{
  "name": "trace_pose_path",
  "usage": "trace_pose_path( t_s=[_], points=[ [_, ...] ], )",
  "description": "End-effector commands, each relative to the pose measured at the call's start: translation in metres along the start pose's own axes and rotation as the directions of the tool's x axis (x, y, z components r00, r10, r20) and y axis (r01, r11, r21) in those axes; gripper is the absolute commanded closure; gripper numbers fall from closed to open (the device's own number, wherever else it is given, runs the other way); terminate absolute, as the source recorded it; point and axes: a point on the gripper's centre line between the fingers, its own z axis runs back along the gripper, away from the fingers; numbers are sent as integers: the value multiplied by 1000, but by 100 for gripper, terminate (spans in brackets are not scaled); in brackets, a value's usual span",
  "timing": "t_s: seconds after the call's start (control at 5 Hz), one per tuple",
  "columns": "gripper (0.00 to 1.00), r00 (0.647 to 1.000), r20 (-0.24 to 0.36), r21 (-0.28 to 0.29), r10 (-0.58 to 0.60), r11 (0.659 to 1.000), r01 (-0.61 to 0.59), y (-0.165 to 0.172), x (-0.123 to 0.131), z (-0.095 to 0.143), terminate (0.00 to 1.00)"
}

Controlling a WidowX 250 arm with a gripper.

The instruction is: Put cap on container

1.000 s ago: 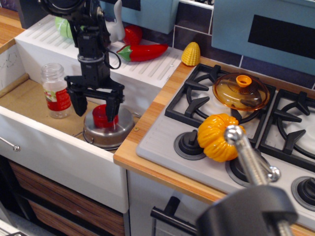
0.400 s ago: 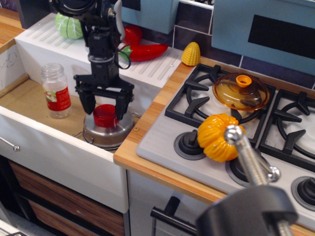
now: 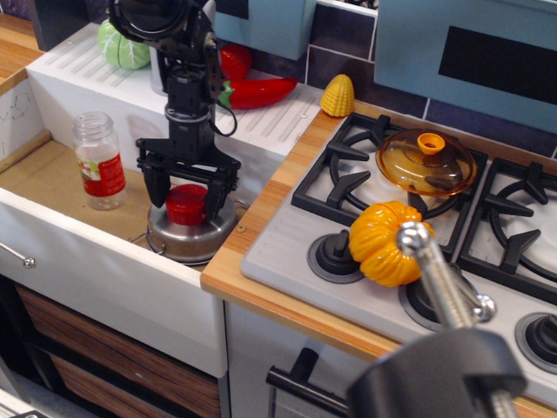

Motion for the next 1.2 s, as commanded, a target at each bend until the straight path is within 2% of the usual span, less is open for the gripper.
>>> trace_pose_path(
  t_s=[0.0,0.2,0.4,0.6,0.8,1.0],
  points=[
    [100,1000,21,8,-10,1000,9,3,11,17,0],
    [100,996,28,9,-87,996,87,21,9,44,0],
    [100,983,100,6,-155,988,155,51,7,85,0],
    [100,977,149,8,-152,988,153,86,15,109,0],
    [100,978,157,35,-135,991,132,107,27,120,0],
    [100,977,159,52,-144,989,138,121,36,116,0]
  ],
)
